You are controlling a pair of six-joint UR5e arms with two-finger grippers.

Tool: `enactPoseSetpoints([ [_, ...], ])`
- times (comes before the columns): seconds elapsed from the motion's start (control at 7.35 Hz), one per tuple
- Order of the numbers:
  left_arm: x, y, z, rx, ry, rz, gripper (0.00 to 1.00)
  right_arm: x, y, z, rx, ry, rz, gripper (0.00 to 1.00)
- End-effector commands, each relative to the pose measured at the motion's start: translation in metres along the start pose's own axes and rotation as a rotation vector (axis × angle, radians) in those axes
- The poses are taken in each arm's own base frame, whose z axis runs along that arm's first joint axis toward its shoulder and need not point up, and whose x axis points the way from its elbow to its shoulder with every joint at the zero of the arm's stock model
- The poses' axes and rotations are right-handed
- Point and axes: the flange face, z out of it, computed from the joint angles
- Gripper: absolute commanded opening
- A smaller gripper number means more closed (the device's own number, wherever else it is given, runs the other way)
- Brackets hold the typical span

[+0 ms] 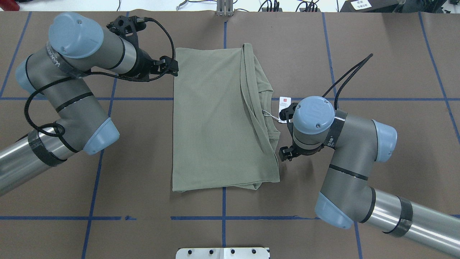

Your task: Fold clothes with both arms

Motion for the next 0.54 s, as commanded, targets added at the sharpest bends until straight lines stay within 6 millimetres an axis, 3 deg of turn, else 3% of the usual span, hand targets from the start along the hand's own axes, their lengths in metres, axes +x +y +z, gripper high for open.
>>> enactPoseSetpoints([
  [0.0, 0.001, 0.000, 0.000, 0.000, 0.001, 0.004, 1.00, -0.010, -0.035, -0.037, 0.036, -0.056, 0.019, 1.00],
  [0.27, -0.003, -0.002, 0.005, -0.001, -0.006, 0.000, 1.00, -0.059, -0.089, -0.048, 0.051, -0.053, 0.026, 1.00],
  [0.41, -0.007, -0.003, 0.010, 0.006, 0.011, 0.007, 1.00, -0.067, -0.102, -0.039, 0.045, -0.043, 0.021, 1.00],
])
